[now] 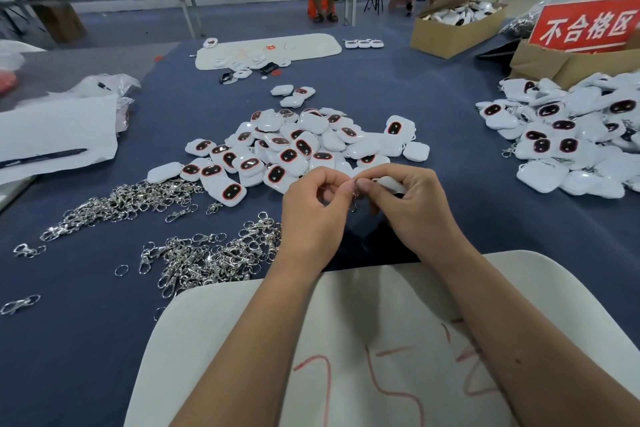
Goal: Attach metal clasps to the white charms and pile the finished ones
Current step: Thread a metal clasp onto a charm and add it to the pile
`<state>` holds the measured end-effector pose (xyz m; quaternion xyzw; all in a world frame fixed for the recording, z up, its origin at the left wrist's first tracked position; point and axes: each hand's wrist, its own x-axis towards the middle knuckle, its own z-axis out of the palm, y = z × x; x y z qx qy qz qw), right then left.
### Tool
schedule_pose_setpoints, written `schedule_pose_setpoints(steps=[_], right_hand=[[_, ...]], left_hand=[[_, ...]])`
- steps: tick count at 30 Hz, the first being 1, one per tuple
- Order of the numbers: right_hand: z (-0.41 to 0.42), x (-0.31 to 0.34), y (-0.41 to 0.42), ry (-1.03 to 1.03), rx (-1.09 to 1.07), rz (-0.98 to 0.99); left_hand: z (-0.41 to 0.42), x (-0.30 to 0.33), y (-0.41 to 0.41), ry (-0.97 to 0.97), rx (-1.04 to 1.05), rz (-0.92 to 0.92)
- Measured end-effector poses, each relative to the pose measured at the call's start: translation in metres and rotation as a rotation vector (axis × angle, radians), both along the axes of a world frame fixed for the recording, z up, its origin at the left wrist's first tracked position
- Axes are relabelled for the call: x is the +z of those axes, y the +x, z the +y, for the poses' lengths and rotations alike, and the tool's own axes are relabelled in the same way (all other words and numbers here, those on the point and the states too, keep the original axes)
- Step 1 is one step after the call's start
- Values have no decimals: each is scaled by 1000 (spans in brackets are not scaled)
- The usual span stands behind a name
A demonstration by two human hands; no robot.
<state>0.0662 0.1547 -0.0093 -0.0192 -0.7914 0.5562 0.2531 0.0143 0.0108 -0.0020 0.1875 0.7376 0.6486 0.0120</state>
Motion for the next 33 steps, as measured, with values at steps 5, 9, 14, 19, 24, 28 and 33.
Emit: schedule_pose_setpoints(steps=[5, 9, 14, 19, 24, 28, 33], right_hand=[[0, 1, 0, -12, 34, -7], [1, 0, 0, -29, 18, -7], [-2, -2, -2, 60, -16, -19], [-3, -4, -2, 113, -20, 11], [0, -4, -3, 87, 43, -33], [1, -2, -2, 81, 60, -43], [-1, -2, -2, 119, 30, -30]], left_hand=[[0, 1, 1, 32, 2, 9], [0, 0, 1, 11, -7, 41], [-1, -2, -1, 27, -18, -12], [-2, -5, -3, 59, -55, -71], [-3, -5, -2, 83, -143, -143], [-4, -5, -3, 83, -175, -147], [-5, -7, -5, 42, -183, -127]])
